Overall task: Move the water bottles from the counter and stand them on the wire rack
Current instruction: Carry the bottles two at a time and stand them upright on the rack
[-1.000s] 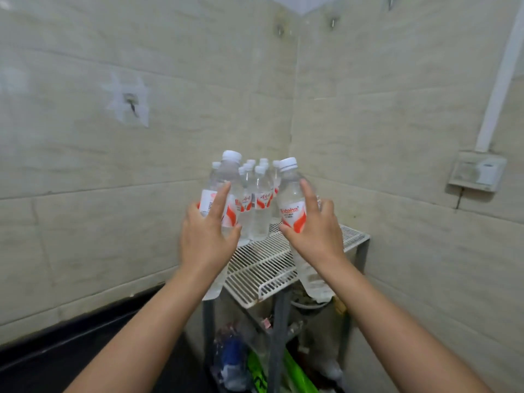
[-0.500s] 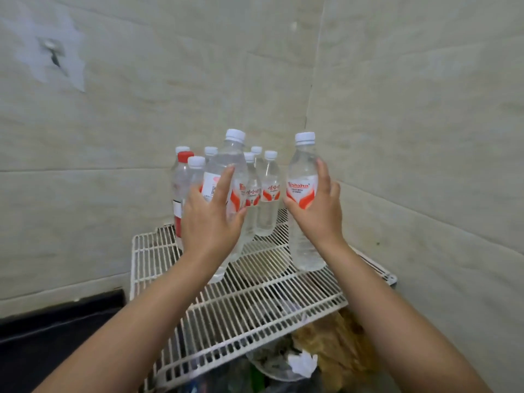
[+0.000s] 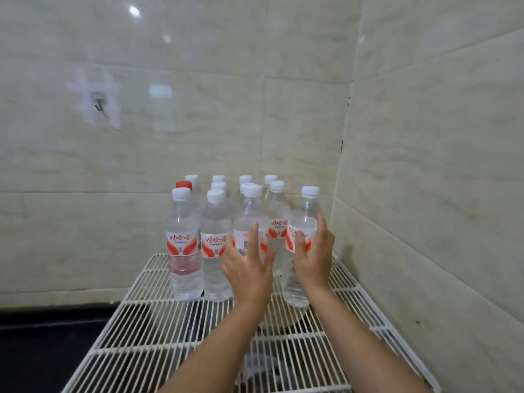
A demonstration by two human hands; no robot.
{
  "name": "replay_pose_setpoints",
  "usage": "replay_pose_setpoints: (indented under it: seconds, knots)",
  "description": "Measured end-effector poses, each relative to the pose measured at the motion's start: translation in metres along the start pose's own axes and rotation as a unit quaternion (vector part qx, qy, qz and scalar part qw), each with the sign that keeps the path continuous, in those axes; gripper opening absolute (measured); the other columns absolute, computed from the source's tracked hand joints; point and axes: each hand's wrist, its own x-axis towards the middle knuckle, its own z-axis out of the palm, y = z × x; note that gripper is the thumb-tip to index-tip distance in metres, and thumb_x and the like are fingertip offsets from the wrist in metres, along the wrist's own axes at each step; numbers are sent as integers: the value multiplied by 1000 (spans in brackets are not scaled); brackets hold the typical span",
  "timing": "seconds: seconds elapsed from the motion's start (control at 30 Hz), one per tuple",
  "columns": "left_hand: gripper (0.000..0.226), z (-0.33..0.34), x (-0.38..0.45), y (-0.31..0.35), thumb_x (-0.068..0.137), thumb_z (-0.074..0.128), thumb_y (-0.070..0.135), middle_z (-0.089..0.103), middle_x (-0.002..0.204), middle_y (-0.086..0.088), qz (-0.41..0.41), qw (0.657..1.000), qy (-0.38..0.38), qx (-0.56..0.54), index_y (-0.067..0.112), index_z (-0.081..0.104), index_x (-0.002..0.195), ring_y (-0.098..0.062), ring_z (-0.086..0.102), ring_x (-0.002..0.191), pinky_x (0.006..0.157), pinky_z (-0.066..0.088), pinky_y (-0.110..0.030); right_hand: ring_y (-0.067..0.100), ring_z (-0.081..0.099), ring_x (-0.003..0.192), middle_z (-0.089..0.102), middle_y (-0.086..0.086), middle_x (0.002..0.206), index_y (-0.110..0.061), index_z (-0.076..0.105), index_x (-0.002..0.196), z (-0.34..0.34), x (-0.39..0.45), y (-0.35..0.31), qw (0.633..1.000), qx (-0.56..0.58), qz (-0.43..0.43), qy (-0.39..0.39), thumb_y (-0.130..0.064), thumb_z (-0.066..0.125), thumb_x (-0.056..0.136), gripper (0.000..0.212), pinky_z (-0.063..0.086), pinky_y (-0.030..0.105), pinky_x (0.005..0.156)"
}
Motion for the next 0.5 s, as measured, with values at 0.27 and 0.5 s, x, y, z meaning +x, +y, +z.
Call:
replay_pose_setpoints:
  seconds: [0.27, 0.5]
  knots:
    - [74, 10, -13, -5, 82, 58, 43, 31, 141, -33, -35, 999, -34, 18, 50, -1, 127, -46, 37, 126, 99, 32, -56, 34, 43, 116, 44, 27, 126, -9, 34, 138, 5, -5, 4, 998, 3, 17, -59, -55, 23, 73, 81, 33, 30, 91]
    - [64, -42, 18, 11, 91, 52, 31, 30, 142, -21, 11, 1000, -22, -15, 13, 21, 145, -33, 30, 130, 107, 28, -42, 32, 43, 118, 48, 20, 128, -4, 39, 133, -18, -2, -15, 997, -34, 2, -76, -24, 59, 86, 54, 36, 40, 99]
